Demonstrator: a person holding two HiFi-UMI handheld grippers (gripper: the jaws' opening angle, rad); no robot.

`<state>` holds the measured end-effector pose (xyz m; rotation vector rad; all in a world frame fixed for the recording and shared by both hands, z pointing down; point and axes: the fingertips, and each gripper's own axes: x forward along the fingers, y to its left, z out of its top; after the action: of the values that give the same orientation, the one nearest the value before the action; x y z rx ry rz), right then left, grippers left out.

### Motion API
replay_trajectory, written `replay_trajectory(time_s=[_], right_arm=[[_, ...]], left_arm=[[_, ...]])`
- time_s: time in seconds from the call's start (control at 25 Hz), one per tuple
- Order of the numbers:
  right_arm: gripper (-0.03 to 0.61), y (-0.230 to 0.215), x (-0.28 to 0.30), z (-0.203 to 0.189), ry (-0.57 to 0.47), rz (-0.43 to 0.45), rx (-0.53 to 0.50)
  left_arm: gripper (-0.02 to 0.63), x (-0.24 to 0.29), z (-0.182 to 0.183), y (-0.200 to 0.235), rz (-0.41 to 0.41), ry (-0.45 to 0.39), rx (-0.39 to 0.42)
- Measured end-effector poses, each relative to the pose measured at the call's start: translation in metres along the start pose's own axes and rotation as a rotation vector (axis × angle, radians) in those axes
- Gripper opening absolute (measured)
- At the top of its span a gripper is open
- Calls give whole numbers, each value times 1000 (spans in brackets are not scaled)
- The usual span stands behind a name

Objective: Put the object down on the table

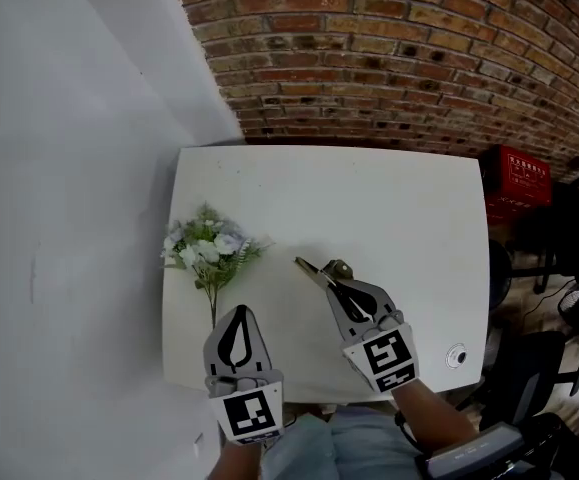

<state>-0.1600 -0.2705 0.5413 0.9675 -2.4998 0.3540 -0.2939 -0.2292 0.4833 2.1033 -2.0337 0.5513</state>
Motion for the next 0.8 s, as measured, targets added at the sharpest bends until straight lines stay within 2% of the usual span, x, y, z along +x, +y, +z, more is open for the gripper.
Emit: replay_trajectory(time_s=[0.2, 0.8], right_arm=[[26, -1, 6, -14, 31, -3, 17], [29, -10, 18, -42, 83, -11, 43]], left_arm=[[9, 4, -3, -2, -9, 29, -27], [9, 24, -21, -10, -56, 71, -15]])
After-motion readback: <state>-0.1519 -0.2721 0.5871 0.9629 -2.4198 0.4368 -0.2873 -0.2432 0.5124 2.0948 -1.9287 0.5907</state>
